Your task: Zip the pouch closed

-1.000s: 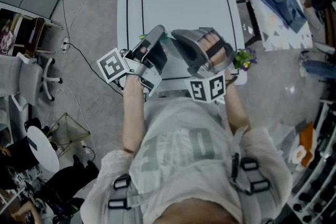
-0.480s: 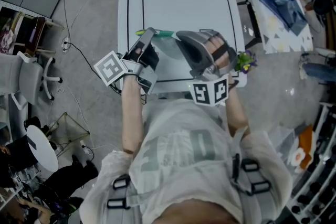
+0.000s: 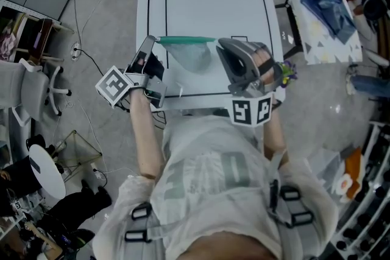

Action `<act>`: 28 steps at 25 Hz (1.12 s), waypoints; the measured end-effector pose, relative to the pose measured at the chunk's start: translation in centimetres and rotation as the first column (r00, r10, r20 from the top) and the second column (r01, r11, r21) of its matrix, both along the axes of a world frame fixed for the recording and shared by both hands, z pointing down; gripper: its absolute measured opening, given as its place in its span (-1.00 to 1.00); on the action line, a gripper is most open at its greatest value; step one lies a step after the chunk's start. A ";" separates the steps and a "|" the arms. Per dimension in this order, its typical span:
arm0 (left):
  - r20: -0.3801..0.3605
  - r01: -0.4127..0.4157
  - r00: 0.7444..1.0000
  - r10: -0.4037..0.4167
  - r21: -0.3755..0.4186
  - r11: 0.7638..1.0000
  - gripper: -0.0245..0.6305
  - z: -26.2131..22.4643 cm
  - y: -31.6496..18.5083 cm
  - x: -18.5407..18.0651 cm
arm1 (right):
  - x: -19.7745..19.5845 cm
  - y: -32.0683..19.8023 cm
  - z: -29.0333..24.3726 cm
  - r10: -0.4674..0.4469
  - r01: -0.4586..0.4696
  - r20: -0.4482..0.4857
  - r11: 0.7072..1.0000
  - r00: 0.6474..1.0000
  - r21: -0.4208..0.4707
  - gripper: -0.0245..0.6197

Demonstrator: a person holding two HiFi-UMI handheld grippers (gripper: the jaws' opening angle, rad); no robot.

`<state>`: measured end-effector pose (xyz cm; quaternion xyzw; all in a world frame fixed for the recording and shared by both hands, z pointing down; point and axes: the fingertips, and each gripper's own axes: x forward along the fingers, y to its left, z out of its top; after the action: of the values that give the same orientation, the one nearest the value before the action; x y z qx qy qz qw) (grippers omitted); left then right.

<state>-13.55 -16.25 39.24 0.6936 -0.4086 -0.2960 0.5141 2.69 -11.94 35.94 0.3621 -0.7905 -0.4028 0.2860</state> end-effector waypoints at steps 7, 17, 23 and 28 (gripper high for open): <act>0.070 0.021 0.997 -0.023 0.028 0.999 -0.90 -0.5 -0.2 -0.4 | -0.1 0.5 0.4 -0.005 0.005 0.017 0.999 1.000 -0.033 -0.87; 0.089 0.006 0.996 -0.010 0.044 0.999 -0.90 -0.8 -0.2 0.5 | 0.4 -0.3 0.4 0.030 -0.027 0.037 0.998 0.999 -0.059 -0.87; 0.274 0.038 0.960 -0.062 0.090 0.995 -0.90 -0.4 -0.1 -0.1 | 0.3 -0.5 0.0 0.059 -0.042 0.154 0.993 0.986 -0.114 -0.87; 0.528 0.048 0.840 -0.125 0.157 0.986 -0.90 -1.1 0.0 -0.6 | -0.4 -0.6 -1.4 0.052 0.019 0.301 0.973 0.952 -0.228 -0.87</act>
<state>-14.12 -16.23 38.18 0.7633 -0.5452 -0.1411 0.3166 2.31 -12.49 34.54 0.3910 -0.8631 -0.2463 0.2037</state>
